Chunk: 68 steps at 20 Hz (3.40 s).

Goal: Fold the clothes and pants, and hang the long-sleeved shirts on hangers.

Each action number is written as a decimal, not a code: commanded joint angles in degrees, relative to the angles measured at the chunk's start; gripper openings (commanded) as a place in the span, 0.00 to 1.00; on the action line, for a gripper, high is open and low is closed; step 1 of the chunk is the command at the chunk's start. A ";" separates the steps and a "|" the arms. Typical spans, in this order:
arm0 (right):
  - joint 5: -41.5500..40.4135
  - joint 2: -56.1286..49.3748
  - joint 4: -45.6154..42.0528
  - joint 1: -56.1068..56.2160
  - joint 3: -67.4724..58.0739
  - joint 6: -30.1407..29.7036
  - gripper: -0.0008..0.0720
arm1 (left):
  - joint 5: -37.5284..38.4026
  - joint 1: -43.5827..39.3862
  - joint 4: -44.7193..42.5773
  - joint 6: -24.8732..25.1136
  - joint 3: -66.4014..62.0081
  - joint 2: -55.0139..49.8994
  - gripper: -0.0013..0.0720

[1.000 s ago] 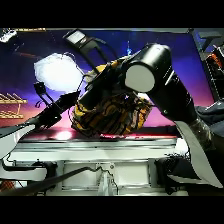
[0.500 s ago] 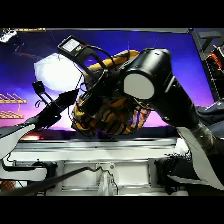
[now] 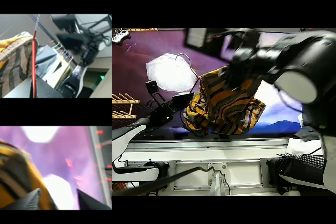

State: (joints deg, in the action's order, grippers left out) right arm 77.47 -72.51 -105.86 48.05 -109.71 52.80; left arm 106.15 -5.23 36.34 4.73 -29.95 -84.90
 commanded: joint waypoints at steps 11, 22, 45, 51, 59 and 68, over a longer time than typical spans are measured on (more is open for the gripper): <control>3.56 -1.88 25.94 -16.15 2.12 -8.81 0.96 | 0.00 -0.02 -0.37 0.00 -0.07 0.04 0.03; -1.46 -9.86 30.77 -16.15 5.44 -9.03 0.33 | 0.00 -0.02 -2.56 0.00 -0.07 0.04 0.03; -0.68 1.05 32.09 -16.11 5.42 -8.24 0.10 | -6.10 6.27 51.12 -5.97 -0.07 0.04 0.59; -14.45 1.46 28.50 -16.13 5.42 -3.98 0.10 | -5.44 12.74 17.68 -9.97 1.11 6.01 0.29; -29.27 1.62 30.05 -16.09 5.42 -7.85 0.10 | -18.91 1.22 13.60 -21.27 4.44 8.02 0.35; -29.22 1.68 30.99 -14.40 5.42 -9.01 0.10 | -25.88 -9.14 19.52 -12.20 -0.59 8.02 0.57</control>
State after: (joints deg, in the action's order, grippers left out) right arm 48.62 -70.87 -74.94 32.73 -104.29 44.18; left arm 81.60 -13.10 54.87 -9.21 -28.47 -76.93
